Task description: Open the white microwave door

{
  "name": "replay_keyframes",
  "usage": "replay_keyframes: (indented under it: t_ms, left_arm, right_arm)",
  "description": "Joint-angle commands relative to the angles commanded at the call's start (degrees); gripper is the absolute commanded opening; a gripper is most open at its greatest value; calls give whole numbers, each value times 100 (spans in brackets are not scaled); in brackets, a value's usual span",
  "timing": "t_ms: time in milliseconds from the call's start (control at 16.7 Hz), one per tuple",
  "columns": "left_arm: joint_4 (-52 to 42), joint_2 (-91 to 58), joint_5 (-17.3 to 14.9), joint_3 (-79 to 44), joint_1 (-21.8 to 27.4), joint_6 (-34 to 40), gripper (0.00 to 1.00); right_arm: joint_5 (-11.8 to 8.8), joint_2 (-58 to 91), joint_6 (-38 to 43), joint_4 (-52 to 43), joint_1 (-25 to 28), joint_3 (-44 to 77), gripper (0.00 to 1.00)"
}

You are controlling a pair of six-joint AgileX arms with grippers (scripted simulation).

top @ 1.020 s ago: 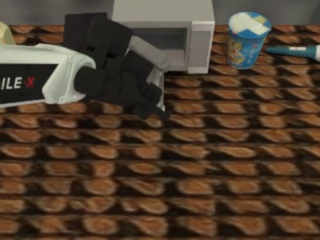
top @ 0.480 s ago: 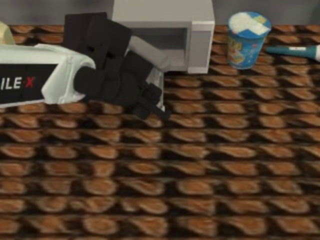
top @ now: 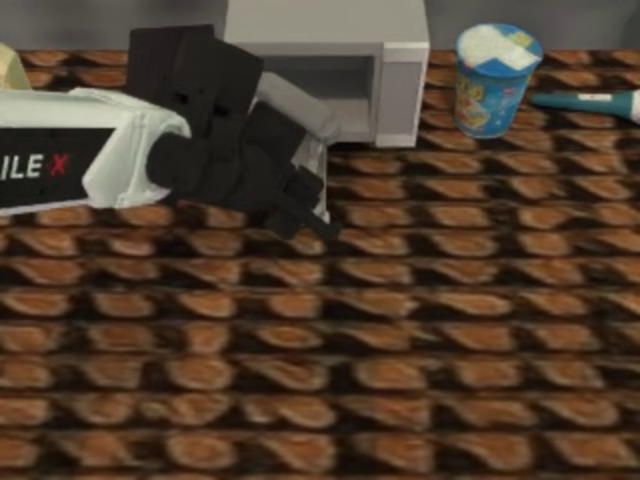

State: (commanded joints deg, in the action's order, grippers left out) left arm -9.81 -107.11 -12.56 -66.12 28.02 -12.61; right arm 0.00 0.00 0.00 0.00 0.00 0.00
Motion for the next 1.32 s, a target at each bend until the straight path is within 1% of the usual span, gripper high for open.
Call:
replay_keyframes:
  t_ms: [120,600,1320]
  left_arm:
    - [-8,-1,-53,9,38,16,0]
    - [-96,88,-331,98,-179,-426,0]
    - [-96,88,-331,98,-179,-426,0]
  right_arm:
    - [0,0,0,0,0,0,100]
    - [0,0,0,0,0,0,100]
    - [0,0,0,0,0,0,100]
